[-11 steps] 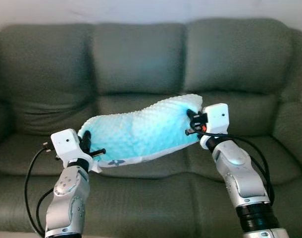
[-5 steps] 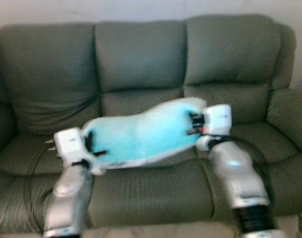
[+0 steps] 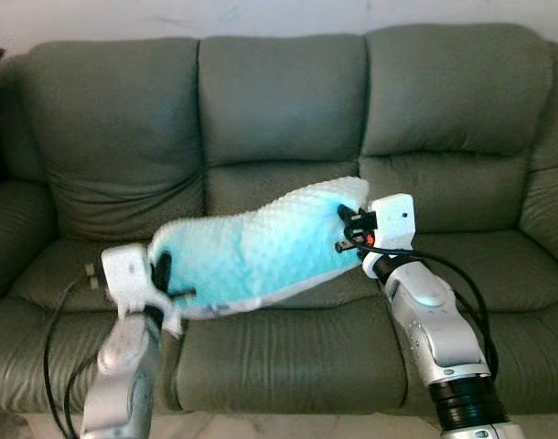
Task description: Move the pillow to the sofa
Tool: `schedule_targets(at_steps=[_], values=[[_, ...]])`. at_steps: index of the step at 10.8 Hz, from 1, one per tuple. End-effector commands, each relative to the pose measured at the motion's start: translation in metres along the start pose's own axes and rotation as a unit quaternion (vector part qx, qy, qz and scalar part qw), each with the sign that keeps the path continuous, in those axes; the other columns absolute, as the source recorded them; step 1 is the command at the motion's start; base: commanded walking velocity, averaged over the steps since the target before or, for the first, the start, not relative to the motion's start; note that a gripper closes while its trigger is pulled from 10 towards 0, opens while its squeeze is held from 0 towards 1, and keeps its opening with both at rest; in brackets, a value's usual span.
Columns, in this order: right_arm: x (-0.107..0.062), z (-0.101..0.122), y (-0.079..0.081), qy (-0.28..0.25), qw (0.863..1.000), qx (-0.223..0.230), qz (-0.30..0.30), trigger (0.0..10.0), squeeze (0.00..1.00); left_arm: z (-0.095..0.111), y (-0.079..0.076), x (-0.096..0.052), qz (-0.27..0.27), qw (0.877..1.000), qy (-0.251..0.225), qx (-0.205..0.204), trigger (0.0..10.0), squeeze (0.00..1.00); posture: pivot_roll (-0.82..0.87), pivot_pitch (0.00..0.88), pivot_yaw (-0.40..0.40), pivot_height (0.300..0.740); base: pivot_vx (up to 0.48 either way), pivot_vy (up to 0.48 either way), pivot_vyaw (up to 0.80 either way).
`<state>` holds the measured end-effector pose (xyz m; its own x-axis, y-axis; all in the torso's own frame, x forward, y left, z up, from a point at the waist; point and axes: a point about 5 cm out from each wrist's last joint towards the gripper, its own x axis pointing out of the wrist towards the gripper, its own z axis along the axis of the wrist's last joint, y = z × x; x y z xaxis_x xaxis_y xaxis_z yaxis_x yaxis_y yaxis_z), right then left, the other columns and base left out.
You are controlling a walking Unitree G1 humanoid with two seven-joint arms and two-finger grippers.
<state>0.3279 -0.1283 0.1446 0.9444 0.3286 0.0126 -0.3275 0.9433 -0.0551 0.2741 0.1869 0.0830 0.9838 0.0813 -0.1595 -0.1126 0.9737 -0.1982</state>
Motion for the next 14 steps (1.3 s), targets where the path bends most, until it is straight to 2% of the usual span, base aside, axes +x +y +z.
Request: schedule_targets(at_steps=[1, 8, 12, 14], values=[[0.002, 0.007, 0.0, -0.015, 1.0, -0.004, -0.001, 10.0, 0.0, 0.002, 0.003, -0.001, -0.004, 1.0, -0.011, -0.008, 10.0, 0.0, -0.25, 0.0, 0.039, 0.74, 0.247, 0.0, 0.0], [0.002, 0.008, 0.0, -0.016, 1.0, -0.008, 0.001, 10.0, 0.0, -0.001, -0.005, -0.002, -0.024, 0.999, -0.014, -0.015, 10.0, 0.0, -0.26, 0.001, 0.036, 0.74, 0.417, 0.0, 0.0], [0.002, 0.006, 0.001, -0.011, 1.0, -0.007, 0.002, 10.0, 0.0, -0.012, -0.002, -0.003, -0.019, 1.0, 0.01, -0.012, 10.0, 0.0, -0.26, 0.004, 0.036, 0.74, 0.0, 0.0, 0.0], [0.001, 0.003, 0.001, -0.006, 1.0, -0.006, 0.003, 10.0, 0.0, -0.023, 0.006, -0.004, -0.007, 1.0, 0.031, 0.001, 10.0, 0.0, -0.26, 0.006, 0.039, 0.74, 0.0, 0.0, 0.0]])
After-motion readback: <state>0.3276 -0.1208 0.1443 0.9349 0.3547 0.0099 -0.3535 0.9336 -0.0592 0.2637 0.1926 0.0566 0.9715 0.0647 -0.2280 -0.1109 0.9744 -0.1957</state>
